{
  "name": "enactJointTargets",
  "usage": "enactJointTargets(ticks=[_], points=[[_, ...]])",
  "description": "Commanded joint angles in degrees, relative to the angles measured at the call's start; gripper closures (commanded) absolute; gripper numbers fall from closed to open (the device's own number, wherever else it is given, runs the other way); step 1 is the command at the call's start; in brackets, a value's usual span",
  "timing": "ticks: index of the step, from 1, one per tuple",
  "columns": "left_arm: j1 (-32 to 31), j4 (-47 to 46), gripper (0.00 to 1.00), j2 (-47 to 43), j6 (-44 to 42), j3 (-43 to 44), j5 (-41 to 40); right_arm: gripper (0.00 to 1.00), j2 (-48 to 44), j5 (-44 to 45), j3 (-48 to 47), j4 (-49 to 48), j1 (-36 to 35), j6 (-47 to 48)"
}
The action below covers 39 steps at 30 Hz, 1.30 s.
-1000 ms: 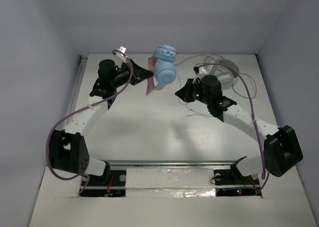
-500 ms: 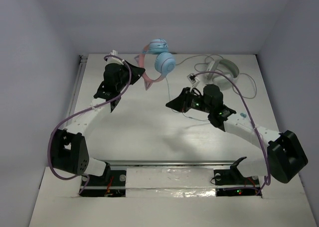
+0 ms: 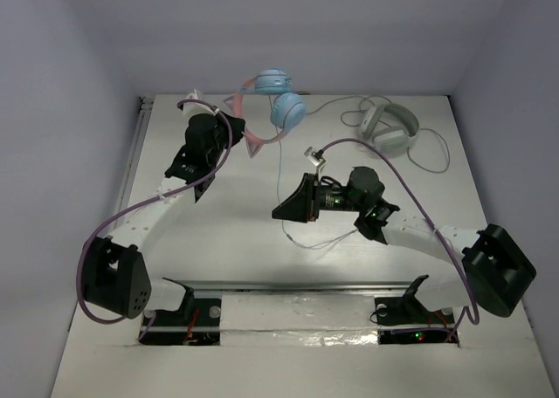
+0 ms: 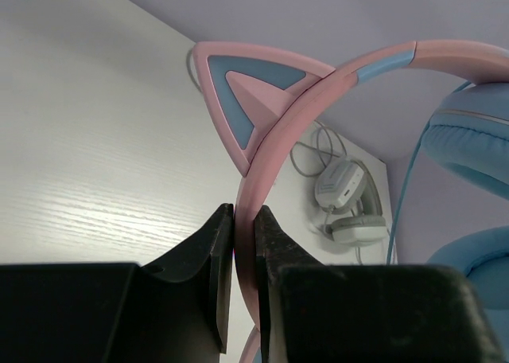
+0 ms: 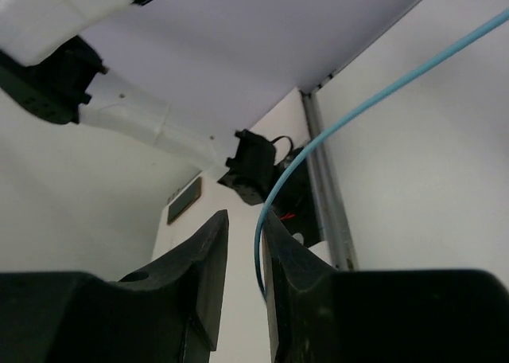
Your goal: Wrap the headphones
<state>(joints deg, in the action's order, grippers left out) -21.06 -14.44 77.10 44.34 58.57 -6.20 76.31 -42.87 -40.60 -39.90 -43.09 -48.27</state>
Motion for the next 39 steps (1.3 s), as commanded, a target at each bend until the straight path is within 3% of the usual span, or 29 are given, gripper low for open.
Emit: enactJointTargets(ticks=[1,6,9,11,14,16,23,28,35,39], points=[[-0.03,-3.67,1.00,-4.59,-1.71,2.08,-4.69,0.70,-0.29,-5.37,1.40,-12.81,-1.99,-4.89],[-0.03,-1.91,1.00,-5.91,-3.90,2.96,-6.63,0.68,0.33,-8.71,5.09,-28.79,-3.05,-15.00],[-0.03,-0.60,1.00,-6.52,-5.83,3.48,-8.04,0.66,-0.37,-9.51,6.40,-28.93,-3.05,-16.33],[-1.26,0.72,1.00,-6.52,-7.06,3.83,-9.35,0.72,-2.13,-8.81,6.59,-26.03,-3.58,-14.24],[-2.93,3.17,1.00,-6.52,-10.84,4.45,-13.13,0.90,-6.78,-6.27,4.49,-12.79,-3.58,-7.14],[-4.51,4.15,1.00,-6.61,-13.38,4.45,-15.85,1.00,-9.59,-3.38,0.72,1.36,-3.58,-2.47],[-13.12,13.89,1.00,-3.45,-21.55,8.13,-22.01,1.00,-12.95,8.84,-17.55,46.86,-3.58,20.28],[-18.22,22.33,1.00,-0.03,-25.61,10.25,-23.95,1.00,-10.40,19.55,-25.84,60.71,-3.58,27.78],[-19.28,33.49,1.00,1.39,-32.20,11.31,-16.13,1.00,-7.50,31.52,-31.91,69.42,-3.58,33.50],[-19.28,35.88,1.00,-0.81,-33.44,8.68,-16.30,1.00,-6.97,33.99,-33.40,71.97,-3.58,34.99]])
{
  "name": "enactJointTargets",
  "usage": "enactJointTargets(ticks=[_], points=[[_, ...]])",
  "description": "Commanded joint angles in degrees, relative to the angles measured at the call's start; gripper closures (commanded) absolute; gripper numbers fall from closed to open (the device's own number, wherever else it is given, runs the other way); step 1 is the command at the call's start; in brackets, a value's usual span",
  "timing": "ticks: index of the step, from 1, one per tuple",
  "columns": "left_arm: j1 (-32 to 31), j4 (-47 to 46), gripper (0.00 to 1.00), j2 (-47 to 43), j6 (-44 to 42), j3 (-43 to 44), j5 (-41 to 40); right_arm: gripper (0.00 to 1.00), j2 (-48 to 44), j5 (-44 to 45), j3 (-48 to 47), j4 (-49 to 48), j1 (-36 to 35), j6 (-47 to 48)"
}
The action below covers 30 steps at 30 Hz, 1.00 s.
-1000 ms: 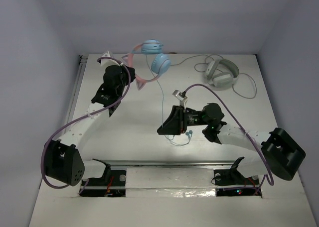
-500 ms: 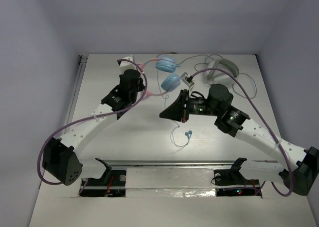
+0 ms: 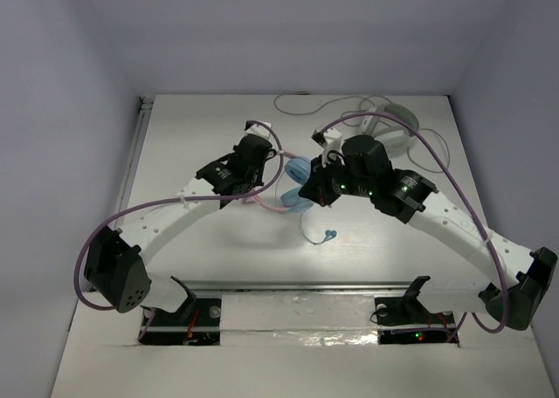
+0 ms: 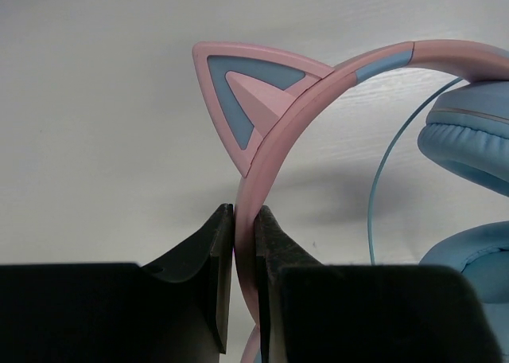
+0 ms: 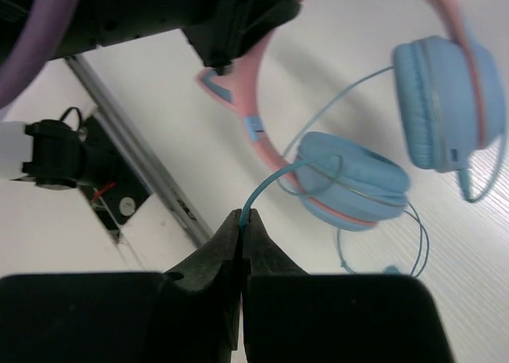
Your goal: Wrap the headphones
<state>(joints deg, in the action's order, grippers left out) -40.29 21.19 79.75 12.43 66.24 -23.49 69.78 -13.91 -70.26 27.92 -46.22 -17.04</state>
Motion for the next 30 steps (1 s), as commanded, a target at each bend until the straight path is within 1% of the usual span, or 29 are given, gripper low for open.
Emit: enactJointTargets(ticks=[1,3,4,5,7,9,10,12,13,16,18,19,20,23,25,27,28,30], points=[[-0.05,0.78,1.00,-4.33,-1.61,0.82,0.38,1.00,-0.26,6.25,-4.01,4.85,-0.45,4.03],[-0.05,3.06,1.00,-4.60,-3.02,0.73,0.46,1.00,0.35,8.71,-5.15,7.57,-0.45,4.90],[-0.05,3.94,1.00,-4.77,-3.46,0.74,0.98,1.00,0.45,12.82,-5.50,8.28,-0.45,5.17],[-0.05,5.08,1.00,-4.95,-4.07,0.65,2.20,1.00,0.62,15.03,-6.46,8.98,-0.45,5.43],[-0.05,5.88,1.00,-5.39,-5.57,0.12,6.84,1.00,1.50,19.95,-7.61,9.87,-0.45,5.79],[-0.05,5.18,1.00,-6.18,-6.53,-1.19,10.37,1.00,2.55,22.78,-9.97,10.22,-0.45,5.96],[-0.05,5.00,1.00,-6.70,-6.62,-1.37,13.52,1.00,3.86,24.27,-10.94,10.40,-0.45,6.05],[-0.05,4.48,1.00,-7.32,-6.71,-2.16,15.74,1.00,5.10,24.28,-12.79,9.27,-0.45,6.75],[-0.05,3.95,1.00,-7.85,-7.06,-2.51,18.45,1.00,6.06,24.72,-13.06,8.47,-0.45,7.02],[-0.05,3.07,1.00,-9.43,-7.33,-3.57,21.10,1.00,7.82,27.69,-13.85,6.71,-0.45,6.93],[-0.05,2.81,1.00,-10.04,-6.98,-4.01,20.59,1.00,8.88,30.07,-13.59,5.40,-0.45,6.58],[-0.05,2.46,1.00,-10.92,-6.89,-4.62,20.58,1.00,8.97,33.74,-12.89,4.78,-0.45,6.40],[-0.05,2.02,1.00,-11.36,-6.80,-4.80,20.85,1.00,9.23,35.34,-12.45,4.25,-0.45,6.14],[-0.05,1.05,1.00,-12.24,-6.19,-5.33,23.13,1.00,9.15,37.72,-9.56,1.00,0.95,5.53],[-0.05,0.70,1.00,-12.59,-5.92,-5.24,26.81,1.00,8.88,36.77,-7.97,-2.34,2.97,5.00],[-0.05,0.34,1.00,-13.03,-5.66,-4.98,27.96,1.00,8.88,37.11,-5.87,-4.88,3.76,4.12],[-0.05,-0.01,1.00,-13.73,-5.57,-4.80,29.71,1.00,8.45,36.77,-4.90,-6.20,4.90,3.94],[0.56,-0.80,1.00,-14.35,-4.96,-4.36,31.04,1.00,7.66,32.48,-1.57,-9.88,6.83,2.81]])
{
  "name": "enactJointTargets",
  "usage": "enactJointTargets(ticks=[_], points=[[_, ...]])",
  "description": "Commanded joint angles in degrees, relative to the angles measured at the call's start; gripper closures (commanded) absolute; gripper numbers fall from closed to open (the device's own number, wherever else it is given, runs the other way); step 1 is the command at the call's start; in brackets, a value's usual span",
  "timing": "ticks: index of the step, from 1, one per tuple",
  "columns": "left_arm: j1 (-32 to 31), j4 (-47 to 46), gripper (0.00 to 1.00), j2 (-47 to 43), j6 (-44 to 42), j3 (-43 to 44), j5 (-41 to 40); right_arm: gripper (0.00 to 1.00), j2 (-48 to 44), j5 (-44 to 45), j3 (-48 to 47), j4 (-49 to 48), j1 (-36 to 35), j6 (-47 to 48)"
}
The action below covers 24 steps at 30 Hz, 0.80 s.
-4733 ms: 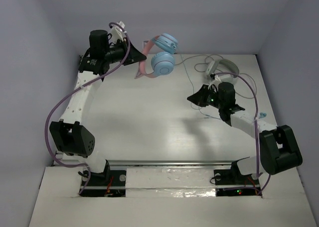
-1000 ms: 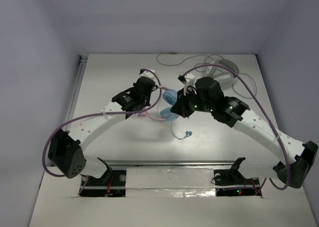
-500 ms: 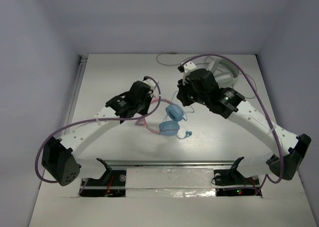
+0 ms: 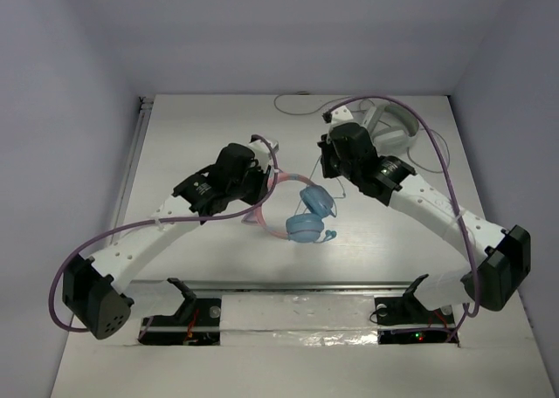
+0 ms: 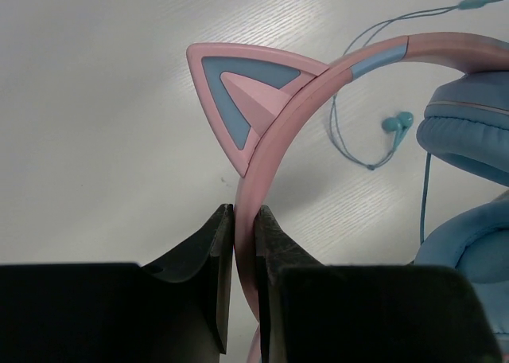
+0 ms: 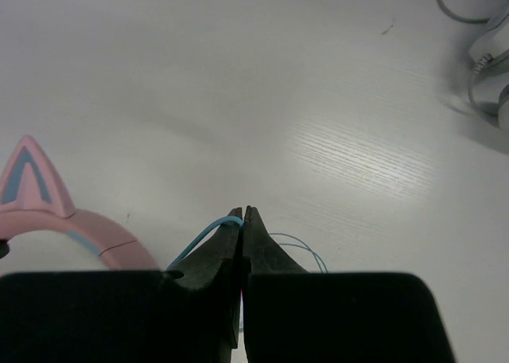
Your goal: Wrap the headphones
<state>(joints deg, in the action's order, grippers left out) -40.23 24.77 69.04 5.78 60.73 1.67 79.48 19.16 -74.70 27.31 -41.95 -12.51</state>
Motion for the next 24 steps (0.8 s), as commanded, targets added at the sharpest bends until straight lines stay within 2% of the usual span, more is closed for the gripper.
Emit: enactJointTargets(ticks=[1,4,6,7,8,11,15,17,22,24], points=[[1.02,-4.65,1.00,-4.25,1.86,1.67,7.45,1.00,-2.75,-4.09,3.76,-10.25,4.23,-2.33],[2.16,-5.44,1.00,-5.22,2.65,2.81,10.61,0.95,-4.24,-10.61,8.75,-16.13,6.70,-4.27],[2.78,-6.14,1.00,-5.58,3.09,3.43,12.12,0.91,-6.17,-20.88,12.01,-23.13,9.34,-6.89],[3.31,-6.32,1.00,-5.84,3.36,3.95,13.61,0.85,-6.88,-24.74,15.51,-25.88,10.13,-7.95],[3.31,-6.93,1.00,-5.93,3.62,4.13,14.58,0.82,-7.49,-30.87,16.94,-28.25,10.92,-9.01],[4.81,-8.77,1.00,-6.63,5.20,4.40,17.48,0.79,-7.15,-37.85,20.71,-35.12,12.25,-11.21],[5.34,-9.83,1.00,-7.34,7.22,5.80,15.73,0.75,-5.66,-45.51,25.56,-46.60,13.47,-14.54],[5.34,-10.01,1.00,-7.42,7.84,7.20,15.90,0.67,-4.69,-49.02,27.32,-50.49,13.48,-15.61],[5.34,-9.84,1.00,-6.81,9.94,10.19,13.98,0.52,-0.83,-50.97,30.66,-60.26,13.48,-18.42],[5.34,-9.92,1.00,-6.72,10.39,10.99,13.62,0.50,0.05,-51.32,31.28,-62.80,13.48,-19.21]])
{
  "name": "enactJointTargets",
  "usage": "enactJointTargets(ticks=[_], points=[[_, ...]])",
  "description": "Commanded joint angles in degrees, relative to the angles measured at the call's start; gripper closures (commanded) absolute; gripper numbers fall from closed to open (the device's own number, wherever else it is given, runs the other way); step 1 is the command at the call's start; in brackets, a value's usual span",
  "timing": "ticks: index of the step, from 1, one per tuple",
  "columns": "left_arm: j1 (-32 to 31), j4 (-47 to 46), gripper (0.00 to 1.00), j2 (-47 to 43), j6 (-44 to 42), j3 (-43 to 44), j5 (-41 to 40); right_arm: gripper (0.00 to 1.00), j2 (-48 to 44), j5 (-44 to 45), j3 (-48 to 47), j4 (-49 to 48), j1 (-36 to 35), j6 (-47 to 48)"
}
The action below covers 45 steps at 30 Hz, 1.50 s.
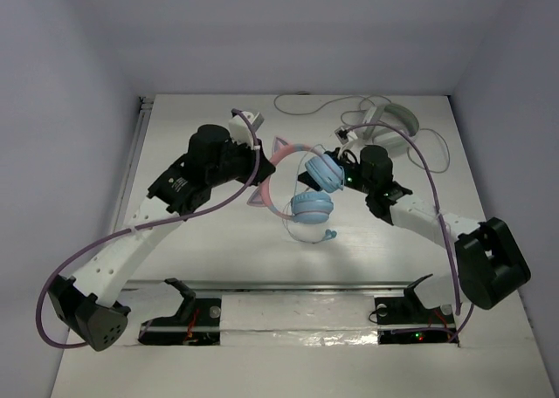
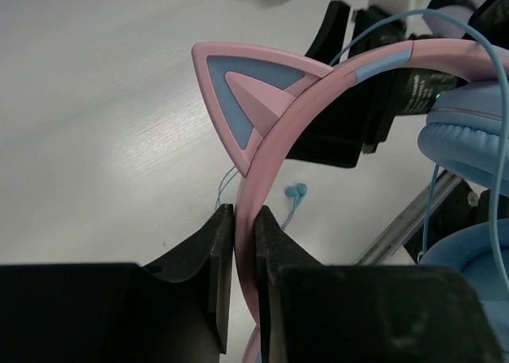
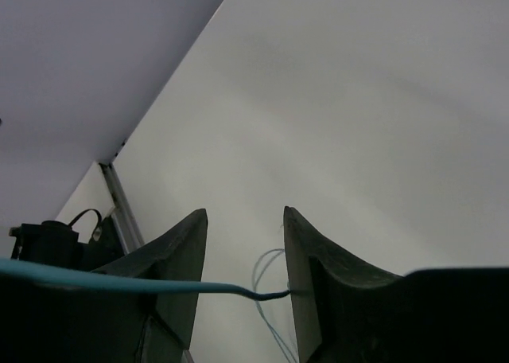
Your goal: Wrap the headphones
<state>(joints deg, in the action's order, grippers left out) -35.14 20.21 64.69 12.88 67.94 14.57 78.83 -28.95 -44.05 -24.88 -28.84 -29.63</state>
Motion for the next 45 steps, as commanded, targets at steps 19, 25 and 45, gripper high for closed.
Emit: enactJointTargets(ticks=[19,25,45], points=[[0.77,-9.57,1.00,-1.67,10.05,9.93,-1.65,0.46,10.55,-1.28,7.40,-29.69,0.36,-8.43],[0.77,-10.19,1.00,-1.14,11.19,10.98,-2.26,0.48,13.45,-2.78,8.37,-34.79,0.36,-11.24],[5.25,-20.46,1.00,4.66,15.33,8.52,-20.71,1.00,4.07,8.72,15.66,-20.58,-14.12,-12.57]])
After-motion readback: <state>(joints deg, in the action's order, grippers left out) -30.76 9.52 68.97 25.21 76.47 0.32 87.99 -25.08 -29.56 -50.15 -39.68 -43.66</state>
